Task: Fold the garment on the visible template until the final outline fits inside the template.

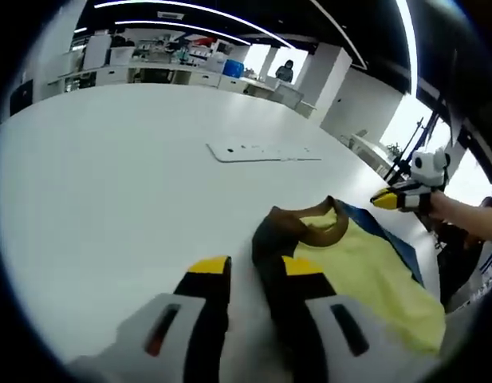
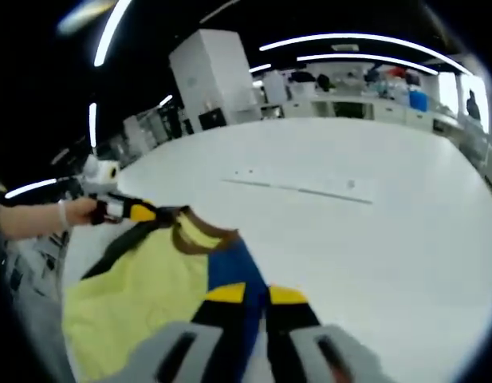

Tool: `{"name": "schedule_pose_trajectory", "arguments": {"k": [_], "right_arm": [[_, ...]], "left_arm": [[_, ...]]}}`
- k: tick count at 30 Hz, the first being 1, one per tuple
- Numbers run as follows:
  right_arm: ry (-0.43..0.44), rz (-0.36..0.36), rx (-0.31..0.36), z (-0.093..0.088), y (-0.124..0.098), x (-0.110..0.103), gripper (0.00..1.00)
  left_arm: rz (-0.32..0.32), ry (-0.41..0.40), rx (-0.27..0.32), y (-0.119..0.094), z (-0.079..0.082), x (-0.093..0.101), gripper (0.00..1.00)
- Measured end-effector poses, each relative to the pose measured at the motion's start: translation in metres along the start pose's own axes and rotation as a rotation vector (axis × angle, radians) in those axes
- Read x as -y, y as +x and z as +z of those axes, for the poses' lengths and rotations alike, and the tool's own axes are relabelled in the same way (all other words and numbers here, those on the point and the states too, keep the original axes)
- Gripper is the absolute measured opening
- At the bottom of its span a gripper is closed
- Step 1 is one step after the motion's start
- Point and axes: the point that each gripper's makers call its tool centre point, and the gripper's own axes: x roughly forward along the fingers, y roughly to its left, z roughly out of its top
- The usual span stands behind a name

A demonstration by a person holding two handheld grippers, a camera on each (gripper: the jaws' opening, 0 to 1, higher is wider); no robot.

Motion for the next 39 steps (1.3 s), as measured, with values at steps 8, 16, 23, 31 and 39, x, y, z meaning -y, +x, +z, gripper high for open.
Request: {"name": "schedule_pose_trajectory", "arguments": {"k": [8,16,23,31,39], "right_arm": [[-0.045,0.035,0.042,0.008,-0.011,-0.016,0.53],[-0.096,0.038,0.034,0.001,-0.023,-0.03,0.94],[-0.119,0.076,0.011,-0.011,-0.042,-0.049,0.99],[-0.117,0.087,0.002,-0.019,-0.062,-0.062,0.99],[-0.154,0.095,-0.008,-0.04,-0.089,-0.086,0.98]], "left_arm": [[-0.034,0.009,0.023,-0.02,0.003,0.023,0.75],[-0.072,-0.014,0.069,-0.045,0.008,0.049,0.99],[-0.099,0.038,0.065,-0.067,0.002,0.067,0.99],[-0.102,0.043,0.083,-0.091,-0.003,0.082,0.99],[-0.113,0.065,0.096,-0.113,-0.015,0.099,0.98]]}}
